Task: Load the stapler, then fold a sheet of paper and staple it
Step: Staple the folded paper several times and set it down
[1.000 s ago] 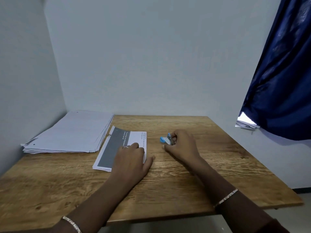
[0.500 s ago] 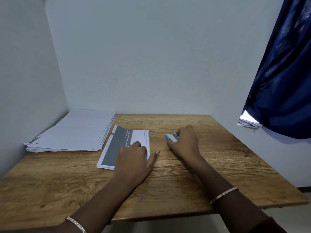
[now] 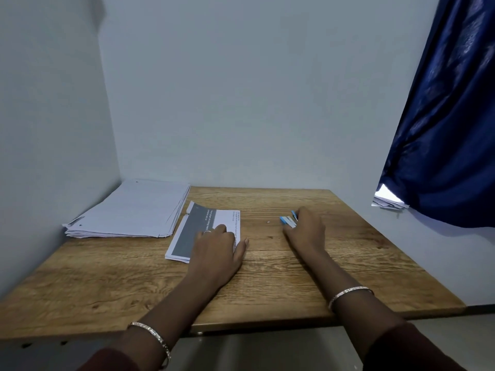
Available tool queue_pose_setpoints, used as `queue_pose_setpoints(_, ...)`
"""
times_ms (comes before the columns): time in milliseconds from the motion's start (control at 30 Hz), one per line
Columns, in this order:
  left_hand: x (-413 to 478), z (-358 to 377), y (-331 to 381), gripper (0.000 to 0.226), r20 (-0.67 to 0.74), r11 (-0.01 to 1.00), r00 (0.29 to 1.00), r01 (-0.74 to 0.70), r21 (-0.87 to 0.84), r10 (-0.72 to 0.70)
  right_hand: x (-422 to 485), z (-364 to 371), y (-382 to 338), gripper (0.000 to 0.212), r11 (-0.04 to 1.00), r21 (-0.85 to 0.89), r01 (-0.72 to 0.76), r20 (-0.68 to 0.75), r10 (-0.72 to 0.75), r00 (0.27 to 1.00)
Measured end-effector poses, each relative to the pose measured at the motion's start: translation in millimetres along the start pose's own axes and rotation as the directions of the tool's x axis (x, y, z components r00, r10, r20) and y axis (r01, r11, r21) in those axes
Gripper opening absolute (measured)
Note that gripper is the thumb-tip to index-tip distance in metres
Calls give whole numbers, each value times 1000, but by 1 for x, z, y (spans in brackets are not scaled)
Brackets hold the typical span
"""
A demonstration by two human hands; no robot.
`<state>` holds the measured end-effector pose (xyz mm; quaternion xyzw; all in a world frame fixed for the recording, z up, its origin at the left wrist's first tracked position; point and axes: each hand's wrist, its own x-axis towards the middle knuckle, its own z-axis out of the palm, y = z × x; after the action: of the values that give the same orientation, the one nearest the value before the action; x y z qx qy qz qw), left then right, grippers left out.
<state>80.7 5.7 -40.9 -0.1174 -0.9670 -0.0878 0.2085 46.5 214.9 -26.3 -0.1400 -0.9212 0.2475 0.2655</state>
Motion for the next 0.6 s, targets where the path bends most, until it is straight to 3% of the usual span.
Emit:
queue_pose_setpoints(133,3,-2,0,53,-49,998,999,17,-52,-19,-6,0,-15,32,993,110,43,-119,-30,992)
queue_pose_setpoints(267,14,-3,0,45,-84,995,995,43,-92,-51,-14,16,-41,23,995,86,56,-1,-56,998)
queue_pose_setpoints(367,22,-2,-3,40,-104,993,993,51,-108,-63,-15,28,-48,46,997,70,31,52,-35,998)
queue_pose_setpoints(600,36,4,-12,36,-107,991,990,82,-108,-94,-13,36,-46,53,999,31,17,124,-21,992)
